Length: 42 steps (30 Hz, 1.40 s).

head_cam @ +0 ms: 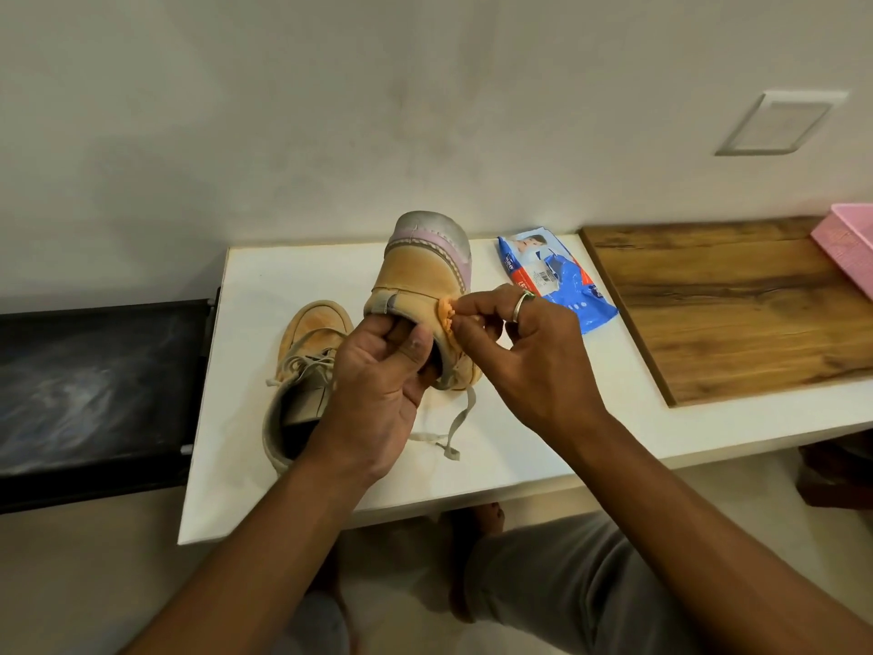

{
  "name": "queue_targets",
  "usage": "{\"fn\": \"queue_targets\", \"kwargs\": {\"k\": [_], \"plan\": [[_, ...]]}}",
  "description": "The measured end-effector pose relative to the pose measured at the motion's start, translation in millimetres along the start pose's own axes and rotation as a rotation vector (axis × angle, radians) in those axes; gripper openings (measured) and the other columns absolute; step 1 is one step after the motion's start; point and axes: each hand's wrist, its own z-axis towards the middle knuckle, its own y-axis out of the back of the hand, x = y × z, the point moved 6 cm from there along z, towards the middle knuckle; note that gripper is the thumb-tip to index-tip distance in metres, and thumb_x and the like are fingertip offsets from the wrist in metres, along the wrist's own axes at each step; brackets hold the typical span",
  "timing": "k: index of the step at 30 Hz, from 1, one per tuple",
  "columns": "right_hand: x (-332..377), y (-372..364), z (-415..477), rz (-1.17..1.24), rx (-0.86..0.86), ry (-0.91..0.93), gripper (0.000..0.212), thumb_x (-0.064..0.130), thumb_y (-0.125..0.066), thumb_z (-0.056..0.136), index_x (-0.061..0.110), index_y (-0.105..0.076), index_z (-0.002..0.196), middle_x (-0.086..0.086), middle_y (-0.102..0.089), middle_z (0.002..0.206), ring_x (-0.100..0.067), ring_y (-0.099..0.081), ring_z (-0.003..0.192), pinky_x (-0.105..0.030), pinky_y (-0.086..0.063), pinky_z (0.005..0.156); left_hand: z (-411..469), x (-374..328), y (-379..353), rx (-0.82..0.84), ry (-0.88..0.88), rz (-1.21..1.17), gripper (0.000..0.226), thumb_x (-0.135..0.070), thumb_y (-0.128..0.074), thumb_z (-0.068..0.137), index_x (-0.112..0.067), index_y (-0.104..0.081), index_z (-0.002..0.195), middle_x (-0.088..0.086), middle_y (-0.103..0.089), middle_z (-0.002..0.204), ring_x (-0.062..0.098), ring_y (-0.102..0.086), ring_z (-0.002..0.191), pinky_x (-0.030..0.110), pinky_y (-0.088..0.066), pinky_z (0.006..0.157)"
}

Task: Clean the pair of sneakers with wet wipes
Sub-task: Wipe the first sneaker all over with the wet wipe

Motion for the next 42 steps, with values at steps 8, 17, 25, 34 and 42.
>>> {"fn": "queue_targets", "kwargs": {"k": [8, 17, 25, 34, 42], "plan": [[29.0, -4.2, -0.5, -0.108, 0.069, 0.265, 0.015, 0.022, -0.072, 0.089, 0.019, -0.074, 0.103, 0.014, -0.059, 0.087, -0.001, -0.052, 0.081, -0.014, -0.044, 0.070, -2.6, 1.4, -1.2, -0.006, -0.023, 0.033, 0.032, -0.006, -0.050, 0.091, -0.009, -0.057, 0.122, 0.014, -0.065, 0.121, 0.031, -0.063, 0.112, 0.040, -0.054, 0.092], [25.0, -3.5, -2.4, -0.133, -0.033, 0.232, 0.015, 0.022, -0.069, 0.090, 0.018, -0.073, 0.104, 0.006, -0.065, 0.089, -0.001, -0.054, 0.080, -0.010, -0.044, 0.071, -1.8, 4.2, -1.7, -0.024, -0.020, 0.036, 0.030, -0.004, -0.049, 0.093, -0.009, -0.058, 0.122, 0.012, -0.066, 0.119, 0.029, -0.063, 0.113, 0.038, -0.054, 0.090], [10.5, 1.6, -1.0, -0.092, -0.034, 0.133, 0.010, 0.025, -0.070, 0.087, 0.026, -0.072, 0.098, 0.017, -0.059, 0.083, -0.003, -0.056, 0.078, -0.018, -0.048, 0.065, -1.8, 1.0, -1.2, -0.042, -0.020, 0.049, 0.034, -0.001, -0.048, 0.094, -0.002, -0.053, 0.128, 0.017, -0.063, 0.124, 0.032, -0.061, 0.115, 0.046, -0.049, 0.096], [-5.9, -1.8, 1.4, 0.058, 0.038, -0.017, 0.008, 0.026, -0.069, 0.086, 0.031, -0.072, 0.091, 0.013, -0.068, 0.081, -0.013, -0.060, 0.076, -0.029, -0.051, 0.064, -3.2, -2.9, -1.9, -0.020, -0.030, 0.089, 0.053, 0.007, -0.049, 0.081, -0.004, -0.048, 0.133, 0.013, -0.061, 0.128, 0.027, -0.059, 0.119, 0.041, -0.048, 0.099], [-29.3, 0.4, 7.7, 0.095, 0.018, -0.161, 0.009, 0.026, -0.067, 0.089, 0.033, -0.071, 0.092, 0.014, -0.070, 0.081, -0.011, -0.062, 0.077, -0.018, -0.049, 0.062, -2.5, -5.3, -8.8, -0.027, -0.058, 0.649, 0.046, -0.002, -0.052, 0.084, -0.020, -0.051, 0.126, -0.003, -0.063, 0.119, 0.011, -0.062, 0.108, 0.034, -0.050, 0.099]]}}
